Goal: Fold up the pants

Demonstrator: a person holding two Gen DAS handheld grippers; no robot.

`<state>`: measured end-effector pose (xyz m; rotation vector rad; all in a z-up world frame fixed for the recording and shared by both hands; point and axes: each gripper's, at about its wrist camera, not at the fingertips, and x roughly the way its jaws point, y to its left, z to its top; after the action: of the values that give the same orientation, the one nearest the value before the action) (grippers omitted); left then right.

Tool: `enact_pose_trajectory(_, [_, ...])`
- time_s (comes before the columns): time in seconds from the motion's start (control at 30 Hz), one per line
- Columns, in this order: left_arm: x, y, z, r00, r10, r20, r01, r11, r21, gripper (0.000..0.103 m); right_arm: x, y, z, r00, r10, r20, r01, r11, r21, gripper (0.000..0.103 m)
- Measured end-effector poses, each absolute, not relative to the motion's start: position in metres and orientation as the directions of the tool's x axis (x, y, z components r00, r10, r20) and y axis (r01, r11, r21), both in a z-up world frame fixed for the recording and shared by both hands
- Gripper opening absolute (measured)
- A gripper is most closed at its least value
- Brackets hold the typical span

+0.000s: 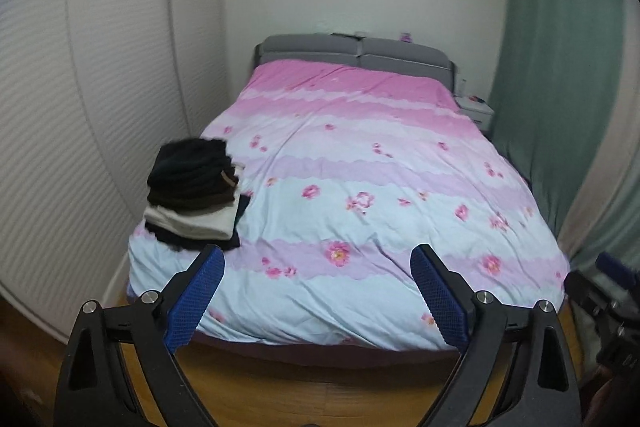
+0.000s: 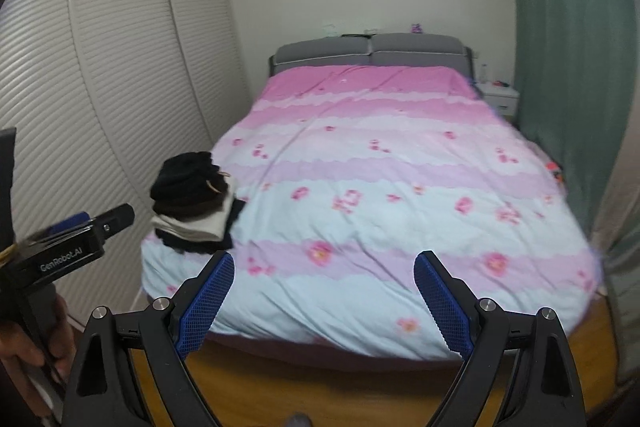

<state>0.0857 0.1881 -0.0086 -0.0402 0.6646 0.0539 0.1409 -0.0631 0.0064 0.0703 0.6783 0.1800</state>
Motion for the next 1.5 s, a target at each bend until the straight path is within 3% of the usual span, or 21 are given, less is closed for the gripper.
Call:
enact_pose_trajectory(0.23, [0.047,0.161,0.012,0.806,0.03,-0.592,-0.008,0.999,0.039,0.102,0.096,-0.083,0.039,0.802,0.091,-0.59,-0.071,0.996,0.057,0.092])
enact_pose_trajectory(0.53, [0.013,0.16,0.024,0.796,0.013,-0.605,-0.013,1.0,0.003,0.102,0.066,-0.085,0.075,0.855,-0.004,-0.518,-0.017,0.999,-0.035,0.093])
enact_pose_trajectory(0.77, [0.007,0.155,0.038,0.826,0.019,-0.563,-0.016,1.0,0.01,0.103,0.055,-0.09,0.087,0.86,0.006,-0.51,-0.014,1.0,-0.011,0.095])
enact_pose_trajectory(1.5, [0.024,0.157,0.037,0.82,0.01,-0.572,-0.01,1.0,0.002,0.103,0.063,-0.101,0.092,0.866,-0.026,-0.499,0.041,0.999,0.018,0.095])
